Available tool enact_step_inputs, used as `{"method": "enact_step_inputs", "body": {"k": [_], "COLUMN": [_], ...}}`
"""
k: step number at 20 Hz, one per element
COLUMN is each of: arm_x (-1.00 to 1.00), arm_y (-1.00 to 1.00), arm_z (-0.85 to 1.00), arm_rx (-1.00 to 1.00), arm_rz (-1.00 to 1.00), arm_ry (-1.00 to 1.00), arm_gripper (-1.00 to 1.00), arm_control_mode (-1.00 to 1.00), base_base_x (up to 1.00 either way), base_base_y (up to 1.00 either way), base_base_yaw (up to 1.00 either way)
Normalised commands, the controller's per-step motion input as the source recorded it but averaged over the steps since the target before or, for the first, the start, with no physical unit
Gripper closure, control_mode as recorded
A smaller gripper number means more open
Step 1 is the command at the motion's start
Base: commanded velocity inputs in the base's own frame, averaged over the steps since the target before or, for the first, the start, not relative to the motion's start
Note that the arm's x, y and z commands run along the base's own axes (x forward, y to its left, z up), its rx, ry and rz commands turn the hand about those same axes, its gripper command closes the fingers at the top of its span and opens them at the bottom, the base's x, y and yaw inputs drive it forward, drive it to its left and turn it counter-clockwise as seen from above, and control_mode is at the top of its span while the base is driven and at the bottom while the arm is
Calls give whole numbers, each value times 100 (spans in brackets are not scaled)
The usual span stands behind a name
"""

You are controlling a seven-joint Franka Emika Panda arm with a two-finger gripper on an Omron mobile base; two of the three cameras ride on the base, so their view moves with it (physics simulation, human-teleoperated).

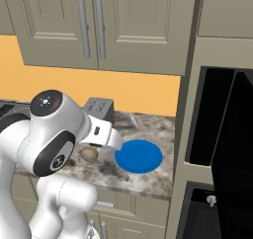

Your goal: Pick the mushroom from the counter and place it in the microwave. Then turn on the microwave.

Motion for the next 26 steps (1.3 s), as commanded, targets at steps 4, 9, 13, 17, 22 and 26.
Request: {"method": "enact_step_inputs", "body": {"k": [4, 9, 13, 17, 22, 26], "arm_x": [0, 0, 0, 0, 0, 0], "arm_y": [0, 0, 0, 0, 0, 0], "arm_z": [0, 0, 0, 0, 0, 0], "arm_rx": [0, 0, 0, 0, 0, 0], "arm_rz": [0, 0, 0, 0, 0, 0], "arm_ry": [0, 0, 0, 0, 0, 0], "arm_gripper": [100, 100, 100, 100, 100, 100], "arm_control_mode": [100, 100, 100, 100, 100, 100], "base_base_x": [-20, -52, -58, -57, -59, -61], "base_base_y": [0, 0, 0, 0, 1, 2], "base_base_yaw": [0, 0, 0, 0, 0, -2]}}
